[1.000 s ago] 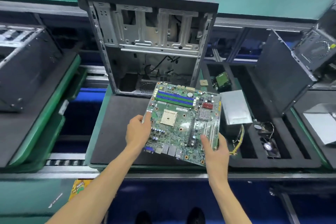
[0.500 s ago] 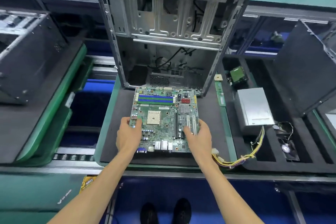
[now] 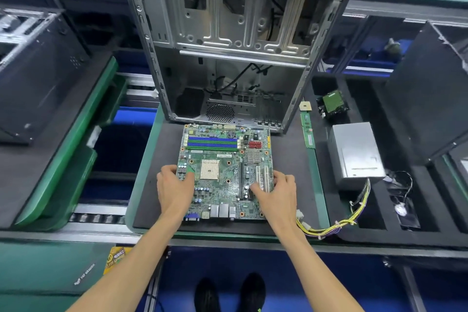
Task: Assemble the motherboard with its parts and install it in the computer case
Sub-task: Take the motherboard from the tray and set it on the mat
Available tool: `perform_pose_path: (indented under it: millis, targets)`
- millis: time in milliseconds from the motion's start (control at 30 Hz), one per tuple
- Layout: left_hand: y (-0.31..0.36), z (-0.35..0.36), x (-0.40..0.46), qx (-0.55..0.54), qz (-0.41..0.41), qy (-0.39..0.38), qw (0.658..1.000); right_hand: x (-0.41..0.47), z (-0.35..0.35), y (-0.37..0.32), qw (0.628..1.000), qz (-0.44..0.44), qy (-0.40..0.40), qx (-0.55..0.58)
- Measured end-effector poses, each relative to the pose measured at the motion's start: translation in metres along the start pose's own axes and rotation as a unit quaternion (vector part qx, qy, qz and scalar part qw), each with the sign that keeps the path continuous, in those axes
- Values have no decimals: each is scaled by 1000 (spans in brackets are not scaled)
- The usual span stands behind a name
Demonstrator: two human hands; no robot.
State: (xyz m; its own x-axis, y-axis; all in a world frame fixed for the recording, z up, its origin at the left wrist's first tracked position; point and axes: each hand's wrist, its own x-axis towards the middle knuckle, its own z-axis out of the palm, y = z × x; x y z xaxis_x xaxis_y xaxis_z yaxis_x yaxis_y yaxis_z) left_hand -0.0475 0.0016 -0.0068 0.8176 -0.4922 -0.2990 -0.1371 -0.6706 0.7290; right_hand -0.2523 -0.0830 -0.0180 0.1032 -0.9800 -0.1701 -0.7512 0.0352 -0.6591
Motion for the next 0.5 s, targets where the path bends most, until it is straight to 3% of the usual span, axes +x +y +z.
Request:
perform_pose_path:
  millis: [500]
  targets:
    - [-4,4,-2,71,19,11,997,-6,0,8,999,-30,5,-23]
